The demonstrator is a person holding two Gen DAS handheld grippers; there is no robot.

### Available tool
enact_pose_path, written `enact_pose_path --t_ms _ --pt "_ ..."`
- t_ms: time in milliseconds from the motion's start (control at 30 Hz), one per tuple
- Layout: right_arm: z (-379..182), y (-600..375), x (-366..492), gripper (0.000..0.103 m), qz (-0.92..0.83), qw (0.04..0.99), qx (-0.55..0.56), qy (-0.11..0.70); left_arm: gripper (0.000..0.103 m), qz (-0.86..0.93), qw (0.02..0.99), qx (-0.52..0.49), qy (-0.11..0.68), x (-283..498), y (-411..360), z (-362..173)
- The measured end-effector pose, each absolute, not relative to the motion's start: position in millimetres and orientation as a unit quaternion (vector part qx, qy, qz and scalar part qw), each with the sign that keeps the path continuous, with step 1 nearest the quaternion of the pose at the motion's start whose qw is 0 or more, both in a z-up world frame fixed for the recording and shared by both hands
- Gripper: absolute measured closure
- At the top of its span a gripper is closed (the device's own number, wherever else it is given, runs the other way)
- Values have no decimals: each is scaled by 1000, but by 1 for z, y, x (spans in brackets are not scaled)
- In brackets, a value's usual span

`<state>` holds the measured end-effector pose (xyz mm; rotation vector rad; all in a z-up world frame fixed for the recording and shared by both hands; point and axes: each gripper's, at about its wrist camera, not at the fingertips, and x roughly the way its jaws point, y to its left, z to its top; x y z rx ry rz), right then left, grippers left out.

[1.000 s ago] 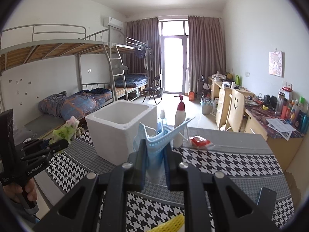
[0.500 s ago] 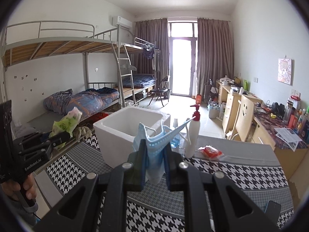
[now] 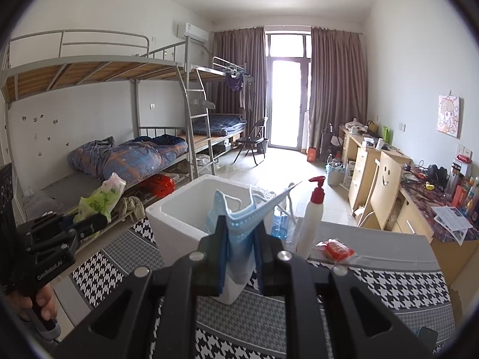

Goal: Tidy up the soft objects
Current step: 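Carry the green bag and blue mask with both grippers over the white foam box, then open the right gripper to drop the blue mask into the foam box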

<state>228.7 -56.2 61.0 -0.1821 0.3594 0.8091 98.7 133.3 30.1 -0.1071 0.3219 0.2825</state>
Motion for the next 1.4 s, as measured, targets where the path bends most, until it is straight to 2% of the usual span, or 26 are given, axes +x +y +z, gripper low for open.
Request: enact_pose_path --t_ms 600,1400 --pt "63 -9 247 83 391 894 -110 189 80 164 972 -65 153 100 155 27" --pt "43 53 290 83 385 877 -142 249 80 185 966 -78 164 102 173 22"
